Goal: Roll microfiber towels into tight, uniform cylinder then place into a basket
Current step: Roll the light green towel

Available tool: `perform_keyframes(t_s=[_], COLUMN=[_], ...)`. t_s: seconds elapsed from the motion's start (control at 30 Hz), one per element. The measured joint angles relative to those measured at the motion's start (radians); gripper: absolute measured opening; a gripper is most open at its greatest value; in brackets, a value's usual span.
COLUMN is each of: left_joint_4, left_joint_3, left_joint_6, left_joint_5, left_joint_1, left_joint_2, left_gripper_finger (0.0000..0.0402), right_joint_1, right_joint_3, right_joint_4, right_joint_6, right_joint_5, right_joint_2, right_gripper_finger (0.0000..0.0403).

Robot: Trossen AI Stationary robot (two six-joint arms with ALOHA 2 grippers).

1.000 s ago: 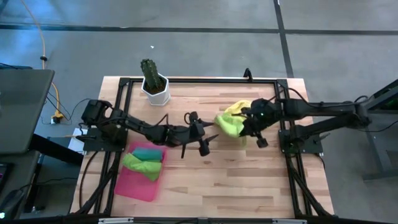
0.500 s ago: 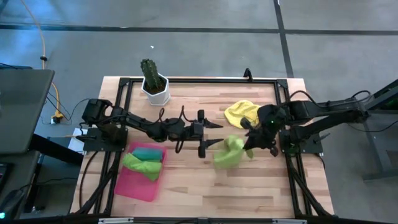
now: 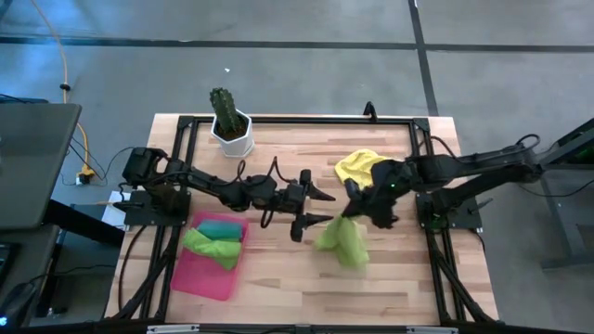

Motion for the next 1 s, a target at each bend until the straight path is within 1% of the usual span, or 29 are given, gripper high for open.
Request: perform_keyframes(t_s=[0.1,0.17,0.37,0.47,0.53,0.73,0.87,1.0], left_joint_4=[-0.002,-0.008,-0.105,-0.117,-0.126,-0.139,-0.189,-0.230], left_joint_3=[0.004,0.004,0.004,0.004,0.005,0.005,0.006,0.003], left_joint_6=[-0.007,-0.006,-0.006,0.027,0.038,0.047,0.047,0.062], left_joint_5=[0.007,0.005,-0.018,-0.088,-0.111,-0.099,-0.113,-0.181], left_joint_1=[-0.011,-0.017,-0.026,-0.028,-0.029,-0.028,-0.028,-0.022], left_joint_2=[0.000,0.000,0.000,0.000,-0.001,-0.002,-0.002,0.002], left_gripper_finger=[0.0234,0.0234,0.0234,0.0234,0.0234,0.0234,0.0234,0.0234], right_joint_1=[0.000,0.000,0.009,0.008,0.008,0.008,0.008,0.011], right_joint_3=[0.000,0.000,0.000,-0.001,-0.002,-0.002,-0.002,-0.001], right_joint_4=[0.039,0.042,0.050,0.058,0.062,0.066,0.079,0.095], right_joint_6=[-0.009,-0.034,-0.066,-0.067,-0.067,-0.094,-0.094,-0.088], right_joint_5=[0.129,0.171,0.181,0.185,0.191,0.188,0.187,0.156], right_joint_2=[0.037,0.048,0.049,0.045,0.045,0.045,0.045,0.043], right_gripper_finger=[0.0000,0.0000,0.0000,0.0000,0.0000,0.0000,0.0000,0.0000])
